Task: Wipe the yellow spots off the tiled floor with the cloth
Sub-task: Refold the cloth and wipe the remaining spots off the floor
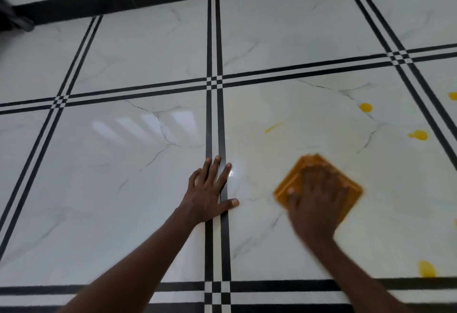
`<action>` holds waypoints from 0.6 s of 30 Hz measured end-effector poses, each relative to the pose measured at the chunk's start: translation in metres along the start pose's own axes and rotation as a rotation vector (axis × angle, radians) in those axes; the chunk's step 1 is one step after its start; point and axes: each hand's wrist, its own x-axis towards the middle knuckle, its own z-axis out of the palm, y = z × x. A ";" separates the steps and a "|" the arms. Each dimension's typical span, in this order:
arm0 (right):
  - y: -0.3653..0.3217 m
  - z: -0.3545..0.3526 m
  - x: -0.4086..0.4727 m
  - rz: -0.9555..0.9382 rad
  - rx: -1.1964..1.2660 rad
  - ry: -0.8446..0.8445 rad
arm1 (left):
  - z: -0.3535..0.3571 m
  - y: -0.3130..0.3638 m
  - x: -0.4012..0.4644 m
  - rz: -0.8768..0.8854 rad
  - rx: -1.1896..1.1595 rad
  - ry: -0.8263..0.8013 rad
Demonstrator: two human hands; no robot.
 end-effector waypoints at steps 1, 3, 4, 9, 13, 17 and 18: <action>-0.021 0.003 -0.013 -0.147 0.009 -0.039 | -0.001 0.000 0.000 0.000 0.004 -0.010; -0.050 0.014 0.015 -0.469 0.009 -0.119 | -0.001 0.000 0.001 0.011 0.014 -0.026; -0.059 0.018 0.051 -0.615 -0.009 -0.119 | 0.000 -0.001 0.000 0.016 0.007 -0.026; -0.012 0.022 0.223 -0.319 -0.095 -0.022 | 0.009 -0.006 0.003 0.018 -0.021 0.016; 0.029 0.014 0.143 -0.168 -0.090 0.042 | 0.006 -0.004 -0.001 0.014 -0.027 -0.003; -0.010 0.009 0.015 -0.462 -0.033 -0.077 | -0.001 -0.002 0.001 0.010 -0.035 -0.038; -0.015 0.009 0.018 -0.561 -0.038 -0.134 | -0.002 -0.001 0.001 0.013 -0.033 -0.045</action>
